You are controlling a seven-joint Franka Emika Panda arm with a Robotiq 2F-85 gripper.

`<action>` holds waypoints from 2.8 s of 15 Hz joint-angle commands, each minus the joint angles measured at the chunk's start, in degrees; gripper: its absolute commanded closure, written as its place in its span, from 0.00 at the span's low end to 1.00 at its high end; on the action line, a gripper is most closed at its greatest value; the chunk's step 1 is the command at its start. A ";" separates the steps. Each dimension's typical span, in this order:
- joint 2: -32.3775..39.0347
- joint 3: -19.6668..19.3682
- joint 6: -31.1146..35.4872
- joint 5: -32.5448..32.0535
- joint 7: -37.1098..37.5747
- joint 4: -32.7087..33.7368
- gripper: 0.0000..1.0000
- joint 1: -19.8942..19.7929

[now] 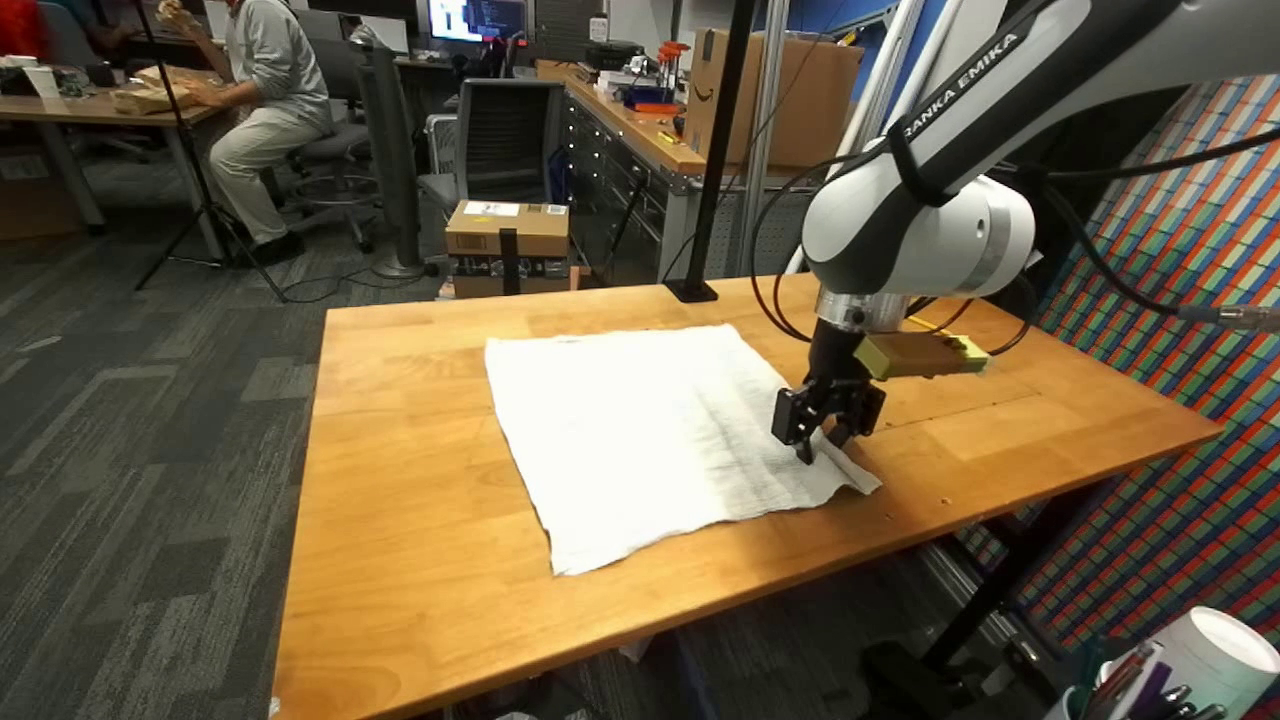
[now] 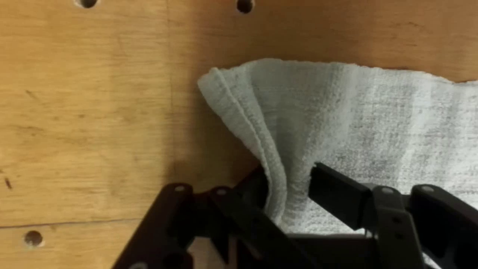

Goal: Fold up the cloth

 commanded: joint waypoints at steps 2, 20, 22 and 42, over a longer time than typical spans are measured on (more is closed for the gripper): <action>-3.14 1.77 -8.20 1.06 2.62 1.60 0.97 2.01; 0.85 4.72 -28.23 -4.96 8.14 30.26 0.93 7.99; 5.25 5.37 -29.01 -7.13 8.95 36.12 0.93 9.47; 30.47 5.74 -47.06 -16.23 8.72 77.79 0.93 23.10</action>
